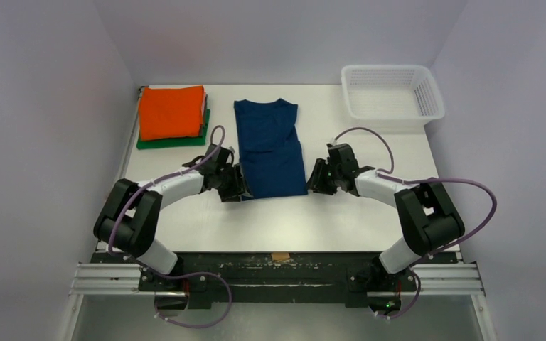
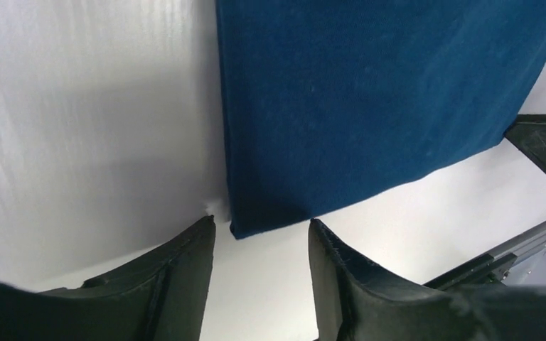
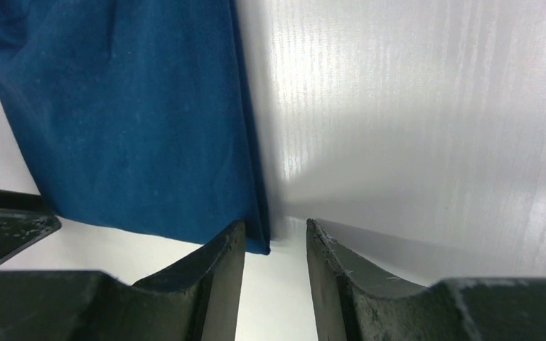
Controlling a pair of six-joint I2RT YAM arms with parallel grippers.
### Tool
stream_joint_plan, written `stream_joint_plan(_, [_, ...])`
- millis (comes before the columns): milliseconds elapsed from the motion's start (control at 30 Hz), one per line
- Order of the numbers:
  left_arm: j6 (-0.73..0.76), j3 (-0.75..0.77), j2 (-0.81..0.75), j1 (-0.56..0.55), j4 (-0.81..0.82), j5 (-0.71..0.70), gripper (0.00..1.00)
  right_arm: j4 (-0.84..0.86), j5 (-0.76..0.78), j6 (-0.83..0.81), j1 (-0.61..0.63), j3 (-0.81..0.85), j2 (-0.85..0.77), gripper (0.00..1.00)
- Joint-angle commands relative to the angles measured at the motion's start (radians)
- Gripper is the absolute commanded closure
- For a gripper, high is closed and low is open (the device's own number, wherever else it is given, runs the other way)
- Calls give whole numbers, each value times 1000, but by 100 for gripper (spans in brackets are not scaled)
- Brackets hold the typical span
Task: Fold and stack the t-shirts
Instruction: Grab one side of the 2/3 rectangular tshirt with both arms
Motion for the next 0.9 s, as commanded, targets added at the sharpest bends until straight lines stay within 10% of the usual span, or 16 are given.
stream_joint_plan(0, [-12, 20, 74, -7, 59, 23, 54, 37, -48, 15, 18, -18, 36, 64])
stream_joint_plan(300, [-5, 34, 141, -10, 64, 16, 99, 29, -65, 17, 50, -9, 74, 76])
stream_joint_plan(500, [4, 0, 91, -15, 79, -13, 100, 1, -61, 20, 86, -27, 50, 100])
stream_joint_plan(867, [-88, -325, -423, -166, -86, -131, 100, -200, -178, 19, 202, -183, -237, 100])
